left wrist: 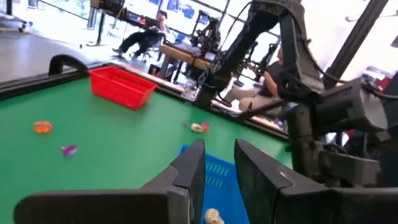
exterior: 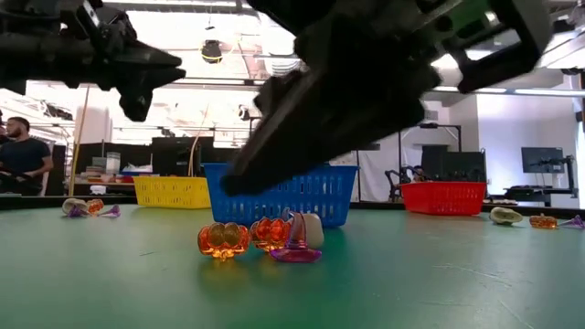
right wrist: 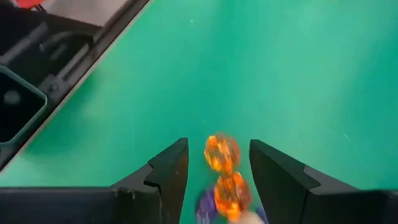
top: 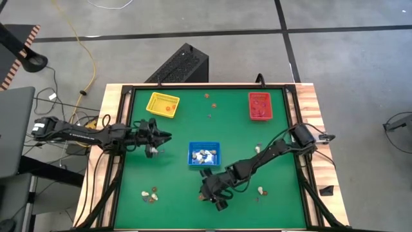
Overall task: Sort Halloween decoration
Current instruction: Put the orange pumpkin toy into the yellow bin
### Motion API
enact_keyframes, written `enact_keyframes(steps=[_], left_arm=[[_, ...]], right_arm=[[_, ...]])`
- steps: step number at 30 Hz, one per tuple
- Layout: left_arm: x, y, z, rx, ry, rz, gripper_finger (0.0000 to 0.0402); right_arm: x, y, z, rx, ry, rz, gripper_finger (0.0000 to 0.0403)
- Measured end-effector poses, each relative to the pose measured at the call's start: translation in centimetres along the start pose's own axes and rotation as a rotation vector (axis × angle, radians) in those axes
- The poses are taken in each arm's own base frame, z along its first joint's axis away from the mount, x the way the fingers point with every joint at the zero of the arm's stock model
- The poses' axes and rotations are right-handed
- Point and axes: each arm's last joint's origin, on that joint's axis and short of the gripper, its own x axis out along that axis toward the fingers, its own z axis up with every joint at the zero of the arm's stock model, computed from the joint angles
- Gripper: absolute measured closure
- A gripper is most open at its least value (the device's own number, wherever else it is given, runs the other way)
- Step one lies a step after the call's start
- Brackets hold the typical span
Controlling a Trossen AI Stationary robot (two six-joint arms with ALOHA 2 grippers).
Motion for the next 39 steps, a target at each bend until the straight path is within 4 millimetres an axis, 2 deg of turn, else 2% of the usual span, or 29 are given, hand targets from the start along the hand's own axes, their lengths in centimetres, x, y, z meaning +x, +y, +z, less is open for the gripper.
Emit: enact_keyframes(steps=[7,13,17,24,28,35,39], left_arm=[[1.1,-1.4,1.0,0.050,0.041,-0.045,0.0327],[2.3,-2.7,1.8,0.094,0.071,-0.049,0.0327],[3.1,-3.3,1.9,0.127,0.092,-0.054,0.0327],[3.7,-3.5,1.6,0.140,0.127,-0.045,0.0327],[3.8,-3.5,1.6,0.140,0.129,-0.044,0.0327],[3.8,-3.5,1.6,0.140,0.125,-0.045,0.0327],[3.8,-3.5,1.6,0.140,0.126,-0.045,0.0327]], right_arm=[[1.7,0.8,0.9,-0.059,0.026,-0.028,0.0203],[2.1,0.7,0.3,-0.082,0.071,-0.076,0.0203],[3.1,0.8,-0.5,-0.087,0.081,-0.079,0.0203],[3.9,0.8,-0.9,-0.082,0.090,-0.080,0.0204],[3.7,0.8,-1.1,-0.072,0.120,-0.081,0.0220],[3.6,0.8,-1.2,-0.065,0.134,-0.081,0.0270],[3.3,0.8,-1.1,-0.065,0.138,-0.085,0.0281]])
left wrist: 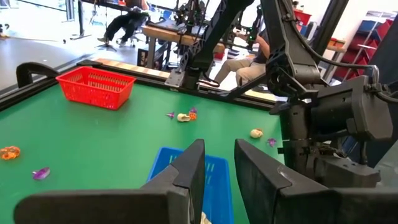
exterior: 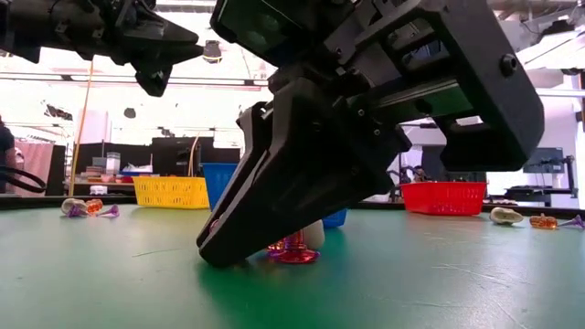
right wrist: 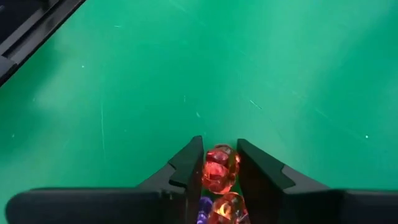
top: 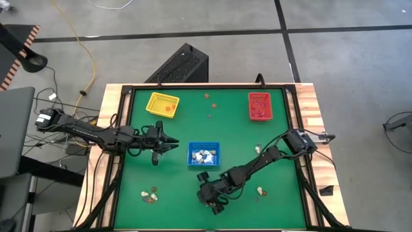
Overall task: Sort Halloween decoration
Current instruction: Put the orange pumpkin toy into the yellow bin
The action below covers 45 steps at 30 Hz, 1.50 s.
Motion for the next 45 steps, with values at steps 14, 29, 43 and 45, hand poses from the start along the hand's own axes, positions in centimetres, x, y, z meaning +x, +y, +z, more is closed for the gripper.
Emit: enact_keyframes(steps=[14,29,43,45], left_arm=[[0.0,0.0,-0.2,0.004,0.017,0.003,0.0327],[-0.9,0.8,-0.6,0.158,0.092,0.173,0.0327],[-2.7,0.8,0.8,0.139,0.022,0.183,0.0327],[-2.7,0.9,0.6,0.144,0.038,0.186,0.0327]], right_arm=[[-6.0,-3.3,3.4,-0.025,-0.113,-0.046,0.0294],[-7.9,-19.5,2.6,0.109,-0.399,-0.404,0.0295],[-4.9,-37.7,0.2,0.265,-0.501,-0.521,0.0296],[-4.9,-39.1,0.3,0.321,-0.491,-0.528,0.0295]])
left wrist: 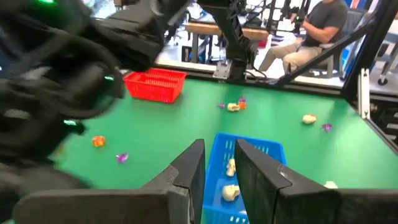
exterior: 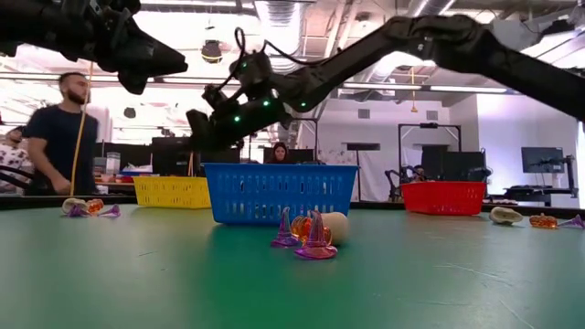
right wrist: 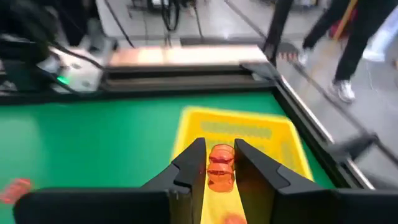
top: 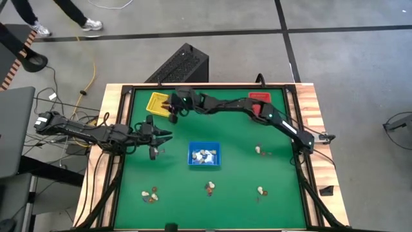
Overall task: Sort Halloween decoration
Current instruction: Put the orange pumpkin toy into the yellow bin, then put the purple witch hat toy into the red bin
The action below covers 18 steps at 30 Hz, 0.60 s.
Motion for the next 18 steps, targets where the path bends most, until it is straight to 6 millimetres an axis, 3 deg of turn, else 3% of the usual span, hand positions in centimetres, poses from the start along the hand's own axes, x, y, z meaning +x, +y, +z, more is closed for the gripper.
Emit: enact_keyframes(steps=[4,9,12,18], left_arm=[[0.0,0.0,-0.1,0.010,0.013,0.003,0.0327],[0.0,0.1,-0.2,0.021,0.020,0.011,0.0327],[0.0,0.1,-0.2,0.035,0.019,0.021,0.0327],[0.0,0.1,-0.3,0.033,0.027,0.023,0.0327]], right_arm=[[0.7,-2.0,-0.3,0.044,0.072,-0.030,0.0277],[0.2,-3.7,-0.1,0.100,0.110,-0.052,0.0221],[-0.5,-4.4,0.2,0.112,0.151,0.019,0.0185],[-4.7,-6.3,4.0,0.137,0.217,0.148,0.0154]])
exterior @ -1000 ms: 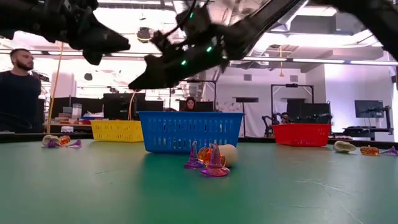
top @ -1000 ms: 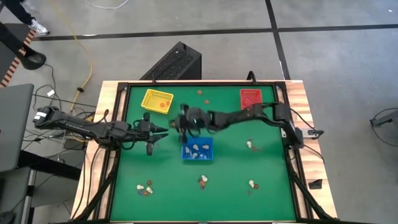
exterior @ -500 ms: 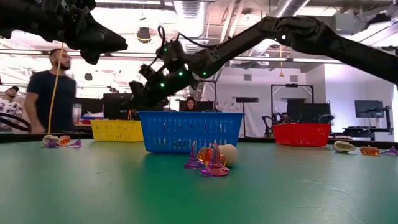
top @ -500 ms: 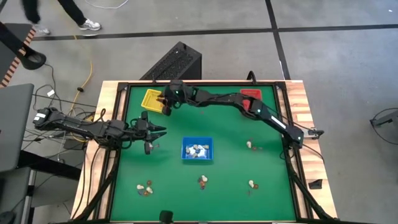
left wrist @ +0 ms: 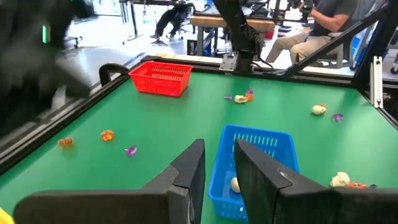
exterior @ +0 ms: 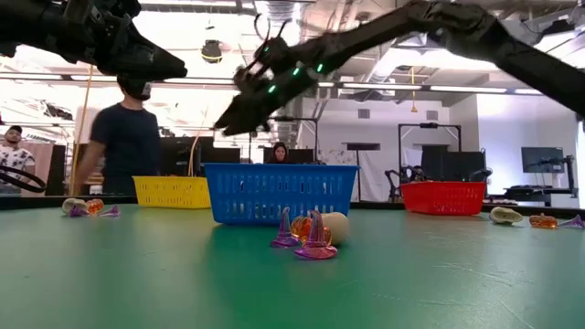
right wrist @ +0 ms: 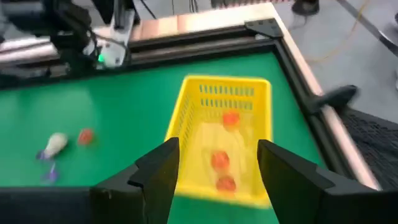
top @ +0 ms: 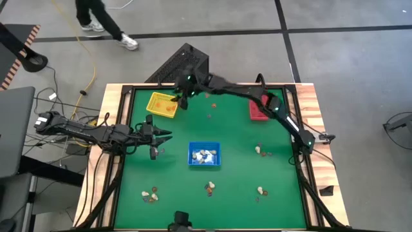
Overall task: Sort Halloween decoration
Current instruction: Put the purple witch hat toy into the red bin
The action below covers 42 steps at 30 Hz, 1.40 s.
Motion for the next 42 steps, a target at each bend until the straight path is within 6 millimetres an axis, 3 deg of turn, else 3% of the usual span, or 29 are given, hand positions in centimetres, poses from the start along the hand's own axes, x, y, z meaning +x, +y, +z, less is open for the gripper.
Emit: enact_keyframes(steps=[5,9,15,20,26,30,35,42], left_arm=[[0.0,0.0,0.0,-0.014,0.000,0.003,0.0327],[0.0,0.0,0.0,-0.037,-0.001,0.008,0.0327],[0.2,0.0,0.1,-0.043,-0.012,0.022,0.0327],[2.0,0.1,0.2,-0.050,0.035,0.081,0.0327],[7.6,-0.1,0.6,-0.003,0.196,0.165,0.0327],[11.1,0.0,0.3,0.074,0.282,0.196,0.0327],[14.3,0.9,0.9,0.058,0.305,0.233,0.0327],[16.6,2.2,1.3,-0.057,0.468,0.052,0.0327]], right_arm=[[-6.4,0.9,2.0,-0.034,0.187,0.013,0.0156],[-11.7,3.0,1.9,-0.031,0.416,0.105,0.0160],[-17.4,5.9,-0.7,0.051,0.535,0.196,0.0170],[-21.4,8.4,-5.3,0.134,0.436,0.141,0.0179],[-24.4,14.0,-12.4,0.160,0.244,0.080,0.0182],[-25.6,17.6,-16.0,0.111,0.037,0.079,0.0182],[-26.7,20.4,-19.4,0.062,-0.158,0.098,0.0182],[-26.6,22.1,-22.1,0.014,-0.111,0.136,0.0182]])
